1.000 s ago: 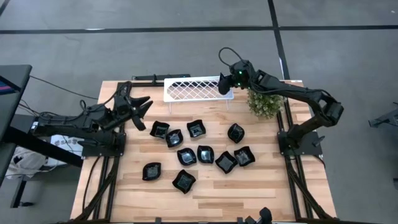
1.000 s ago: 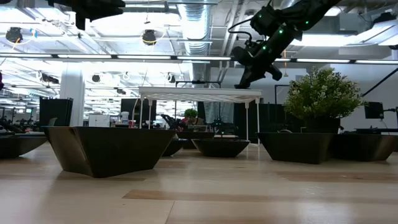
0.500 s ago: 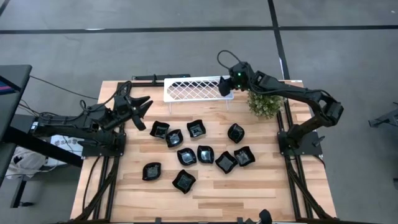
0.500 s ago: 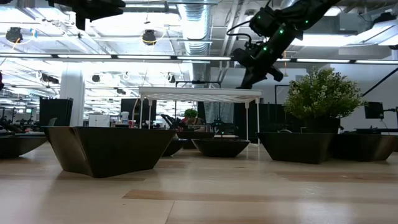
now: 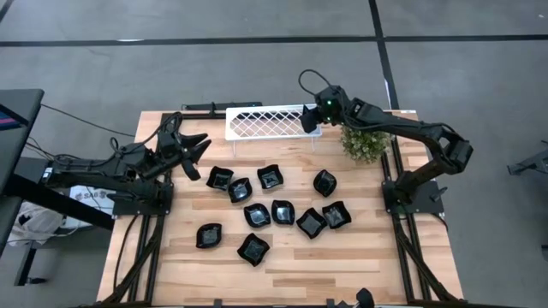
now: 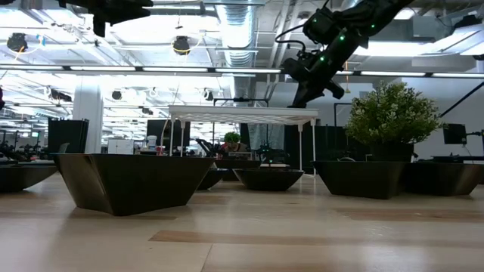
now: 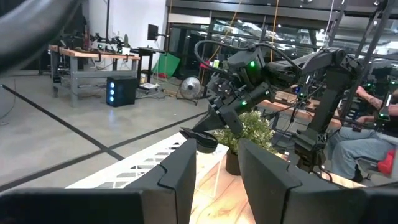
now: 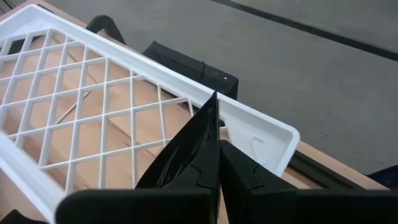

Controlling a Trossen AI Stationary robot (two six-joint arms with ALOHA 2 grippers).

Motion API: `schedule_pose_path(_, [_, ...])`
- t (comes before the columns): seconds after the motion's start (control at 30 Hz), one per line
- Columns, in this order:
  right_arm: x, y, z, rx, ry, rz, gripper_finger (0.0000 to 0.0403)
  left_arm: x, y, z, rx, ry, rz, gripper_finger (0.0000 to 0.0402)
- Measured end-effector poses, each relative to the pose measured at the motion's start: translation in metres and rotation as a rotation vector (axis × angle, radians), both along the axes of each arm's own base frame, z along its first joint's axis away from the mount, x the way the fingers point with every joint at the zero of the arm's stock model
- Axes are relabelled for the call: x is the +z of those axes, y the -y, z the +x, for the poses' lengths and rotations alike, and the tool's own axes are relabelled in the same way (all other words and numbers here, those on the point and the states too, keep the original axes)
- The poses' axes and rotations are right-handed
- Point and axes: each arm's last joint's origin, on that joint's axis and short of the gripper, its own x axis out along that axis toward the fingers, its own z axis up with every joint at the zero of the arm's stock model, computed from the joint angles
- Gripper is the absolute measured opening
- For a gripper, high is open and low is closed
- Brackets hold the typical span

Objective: Pick & Place Mini shaped plates
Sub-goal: Stack the black drop shaped plate on top of the black drop shaped plate on the shelf, then put the black leaf shaped plate on the shelf

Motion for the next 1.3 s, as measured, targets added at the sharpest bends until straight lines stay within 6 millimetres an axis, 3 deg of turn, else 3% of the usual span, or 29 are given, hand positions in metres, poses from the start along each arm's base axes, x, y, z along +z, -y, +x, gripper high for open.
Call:
schedule_pose_path(0.37, [0.000,0.000,0.000,0.003,-0.003,-0.003,0.0066,0.000,0.000,0.000,-0.001,0.012,-0.022,0.0121])
schedule_pose_path(0.5, [0.001,0.000,0.000,0.004,-0.005,-0.010,0.0074,0.000,0.000,0.000,-0.001,0.012,-0.022,0.0121])
schedule_pose_path(0.63, [0.015,-0.010,-0.001,0.011,0.043,-0.058,0.0074,0.000,0.000,0.000,-0.003,0.011,-0.025,0.0121])
schedule_pose_path(0.8, [0.043,-0.039,-0.005,0.036,0.070,-0.201,0.0074,-0.016,0.001,0.001,-0.028,0.004,-0.089,0.0121])
schedule_pose_path(1.0, [0.069,-0.087,-0.007,0.137,0.132,-0.296,0.0074,-0.054,0.001,0.000,-0.018,-0.016,-0.256,0.0121])
schedule_pose_path(1.3, [0.078,-0.159,0.001,0.270,0.250,-0.265,0.0074,-0.092,0.014,-0.004,-0.276,-0.094,-0.530,0.0121])
